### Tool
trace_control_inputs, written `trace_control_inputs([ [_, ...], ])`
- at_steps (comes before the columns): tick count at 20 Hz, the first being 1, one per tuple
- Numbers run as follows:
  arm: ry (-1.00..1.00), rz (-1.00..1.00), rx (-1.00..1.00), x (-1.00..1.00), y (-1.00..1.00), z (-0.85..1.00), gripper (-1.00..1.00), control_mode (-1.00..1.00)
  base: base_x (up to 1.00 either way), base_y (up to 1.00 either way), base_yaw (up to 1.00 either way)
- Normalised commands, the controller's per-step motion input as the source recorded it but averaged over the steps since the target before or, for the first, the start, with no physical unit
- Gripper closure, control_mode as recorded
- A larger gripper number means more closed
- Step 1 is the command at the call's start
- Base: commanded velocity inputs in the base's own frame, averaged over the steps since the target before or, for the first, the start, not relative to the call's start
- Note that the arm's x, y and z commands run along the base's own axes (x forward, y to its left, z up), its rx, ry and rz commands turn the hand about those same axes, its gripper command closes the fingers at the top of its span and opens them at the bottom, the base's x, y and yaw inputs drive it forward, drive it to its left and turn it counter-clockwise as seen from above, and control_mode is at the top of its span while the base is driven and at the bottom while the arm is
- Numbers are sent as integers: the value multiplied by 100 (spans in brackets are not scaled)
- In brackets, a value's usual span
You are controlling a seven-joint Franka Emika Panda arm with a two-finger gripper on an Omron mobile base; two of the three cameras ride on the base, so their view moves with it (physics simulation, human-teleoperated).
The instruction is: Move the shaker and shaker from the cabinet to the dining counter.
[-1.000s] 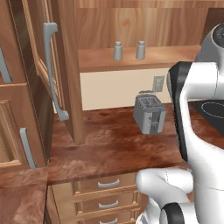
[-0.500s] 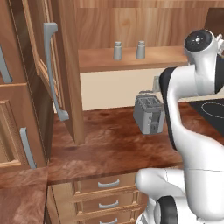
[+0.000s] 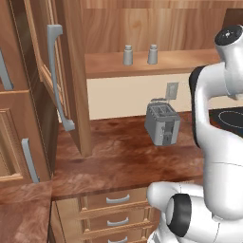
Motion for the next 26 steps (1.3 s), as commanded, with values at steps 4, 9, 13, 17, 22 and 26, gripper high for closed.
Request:
trace_control_inputs([
  [4,-6,-30,1,-15,-55,-11,-100,-100,0,0,0],
  [9,-9,-30,0,-21,-52,-7,-100,-100,0,0,0],
  [13,-8,-28,0,-13,-58,-3,-100,-100,0,0,0],
  [17,-9,-18,0,-3,-31,-7,-100,-100,0,0,0],
  [22,-19,-1,0,-2,4,-6,-100,-100,0,0,0],
  [26,-20,3,0,0,62,-12,-100,-100,0,0,0],
])
